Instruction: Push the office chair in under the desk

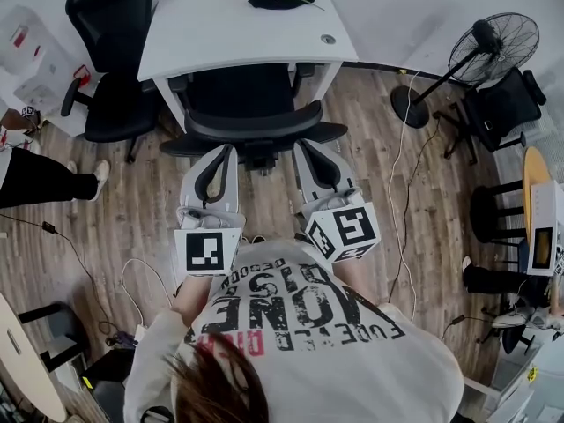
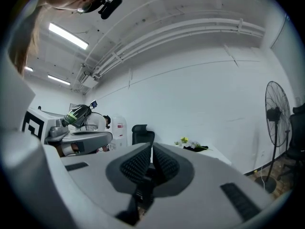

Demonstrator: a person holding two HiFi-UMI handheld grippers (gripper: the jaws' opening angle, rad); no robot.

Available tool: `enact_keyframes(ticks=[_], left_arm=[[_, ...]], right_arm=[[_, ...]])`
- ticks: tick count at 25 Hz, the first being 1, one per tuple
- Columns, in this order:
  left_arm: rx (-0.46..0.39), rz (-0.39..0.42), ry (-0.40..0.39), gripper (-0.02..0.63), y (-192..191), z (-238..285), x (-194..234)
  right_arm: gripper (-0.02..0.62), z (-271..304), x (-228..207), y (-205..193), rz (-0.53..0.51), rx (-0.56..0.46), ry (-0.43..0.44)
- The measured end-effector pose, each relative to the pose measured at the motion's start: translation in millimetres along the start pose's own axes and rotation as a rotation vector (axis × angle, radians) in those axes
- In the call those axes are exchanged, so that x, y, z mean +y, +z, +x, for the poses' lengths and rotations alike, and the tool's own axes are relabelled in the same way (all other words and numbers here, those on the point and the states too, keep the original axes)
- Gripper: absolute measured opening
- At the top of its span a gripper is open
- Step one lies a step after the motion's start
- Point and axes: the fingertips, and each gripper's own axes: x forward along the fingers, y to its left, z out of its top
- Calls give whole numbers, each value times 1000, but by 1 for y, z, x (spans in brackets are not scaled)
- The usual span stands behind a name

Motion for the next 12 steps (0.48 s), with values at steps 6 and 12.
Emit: enact_keyframes(ticks=[6,12], left_arm=[[2,0,-5,12,-1,-3,-4],[16,-3,-5,12,-6,-3,-5]], right_arm=[[23,-2,6,6,-1,-16,9],[23,0,7,7,3,-24,10]])
